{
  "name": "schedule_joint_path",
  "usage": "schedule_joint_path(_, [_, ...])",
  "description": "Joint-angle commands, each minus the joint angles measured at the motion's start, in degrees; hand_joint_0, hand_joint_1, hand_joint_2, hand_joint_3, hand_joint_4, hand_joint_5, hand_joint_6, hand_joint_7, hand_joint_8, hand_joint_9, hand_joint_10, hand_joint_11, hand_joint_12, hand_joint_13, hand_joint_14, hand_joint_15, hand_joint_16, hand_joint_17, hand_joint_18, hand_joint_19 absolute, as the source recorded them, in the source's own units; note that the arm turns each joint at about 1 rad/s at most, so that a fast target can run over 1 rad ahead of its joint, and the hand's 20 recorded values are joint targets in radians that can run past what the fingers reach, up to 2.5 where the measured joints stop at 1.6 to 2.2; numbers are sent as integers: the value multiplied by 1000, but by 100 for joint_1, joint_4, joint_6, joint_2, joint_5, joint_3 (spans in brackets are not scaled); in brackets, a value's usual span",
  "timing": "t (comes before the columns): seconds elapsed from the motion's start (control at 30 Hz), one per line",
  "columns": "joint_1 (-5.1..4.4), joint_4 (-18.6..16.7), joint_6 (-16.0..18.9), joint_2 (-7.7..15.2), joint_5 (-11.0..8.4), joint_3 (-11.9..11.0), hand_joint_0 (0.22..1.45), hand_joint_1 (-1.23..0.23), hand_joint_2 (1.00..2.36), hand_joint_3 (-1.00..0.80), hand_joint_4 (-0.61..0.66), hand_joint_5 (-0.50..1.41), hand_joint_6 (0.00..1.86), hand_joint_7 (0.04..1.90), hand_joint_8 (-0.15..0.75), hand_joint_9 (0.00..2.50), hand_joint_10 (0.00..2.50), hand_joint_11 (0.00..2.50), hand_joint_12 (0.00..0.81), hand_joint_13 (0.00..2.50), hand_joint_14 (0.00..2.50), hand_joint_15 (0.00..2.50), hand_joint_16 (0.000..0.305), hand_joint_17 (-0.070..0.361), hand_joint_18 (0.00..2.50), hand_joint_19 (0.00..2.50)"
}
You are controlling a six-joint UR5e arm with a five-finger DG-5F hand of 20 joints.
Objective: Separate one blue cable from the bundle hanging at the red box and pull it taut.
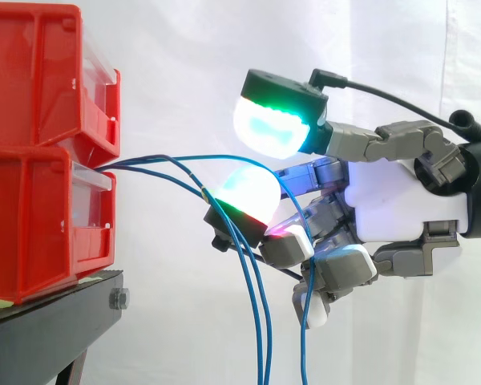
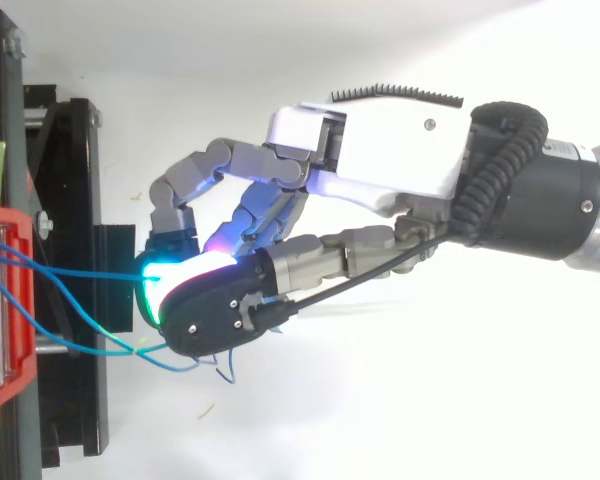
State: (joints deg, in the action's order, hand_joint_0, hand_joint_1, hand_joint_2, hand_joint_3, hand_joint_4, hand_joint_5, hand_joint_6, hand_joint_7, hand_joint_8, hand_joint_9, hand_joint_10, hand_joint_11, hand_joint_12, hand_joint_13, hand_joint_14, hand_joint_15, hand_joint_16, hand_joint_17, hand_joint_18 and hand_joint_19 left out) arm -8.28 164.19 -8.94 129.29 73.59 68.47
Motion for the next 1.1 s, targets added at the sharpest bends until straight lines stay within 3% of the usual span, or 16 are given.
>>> schedule_joint_path(0.0, [-7,-1,6,0,-3,0,600,-557,1014,-315,136,-196,841,1132,335,1048,20,1140,409,1195,28,1089,53,120,935,790])
schedule_joint_path(0.17, [-7,8,6,9,-90,0,600,-627,1019,-224,151,-201,847,1177,339,1037,22,1146,408,1192,28,1090,54,120,938,783])
schedule_joint_path(0.23, [2,-10,103,9,-240,9,609,-684,1019,-196,154,-208,866,1146,333,1019,21,1150,414,1188,29,1091,54,121,937,784])
schedule_joint_path(0.33, [2,-10,120,0,-293,9,595,-737,1013,-328,165,-214,876,1115,337,1000,21,1143,418,1181,28,1083,54,122,937,779])
schedule_joint_path(0.4, [11,-10,111,0,-301,9,542,-627,1000,-500,167,-210,876,1068,342,1010,20,1140,426,1191,26,1071,56,125,950,777])
schedule_joint_path(0.53, [-7,-36,94,9,-345,9,553,-320,1000,-500,146,-194,850,1089,342,1044,20,1131,421,1193,26,1085,55,124,938,798])
schedule_joint_path(0.6, [-7,-62,94,9,-416,9,569,-270,1000,-500,132,-187,837,1085,338,1046,22,1134,414,1188,27,1089,54,121,930,812])
schedule_joint_path(0.7, [-7,-62,94,9,-424,9,607,-314,1002,-473,134,-183,827,1085,332,1052,24,1139,416,1187,28,1099,53,119,925,819])
schedule_joint_path(0.83, [-15,-62,85,9,-433,9,616,-439,1018,-254,149,-170,786,1080,332,1048,23,1143,412,1186,27,1090,53,120,925,810])
schedule_joint_path(0.9, [-15,-62,85,9,-433,9,599,-568,1020,-126,170,-170,776,1075,353,1052,21,1145,437,1201,26,1079,58,130,957,779])
schedule_joint_path(1.07, [-24,-62,85,9,-468,9,617,-685,1016,-53,175,-197,834,1080,362,1050,19,1131,454,1214,24,1057,61,137,988,760])
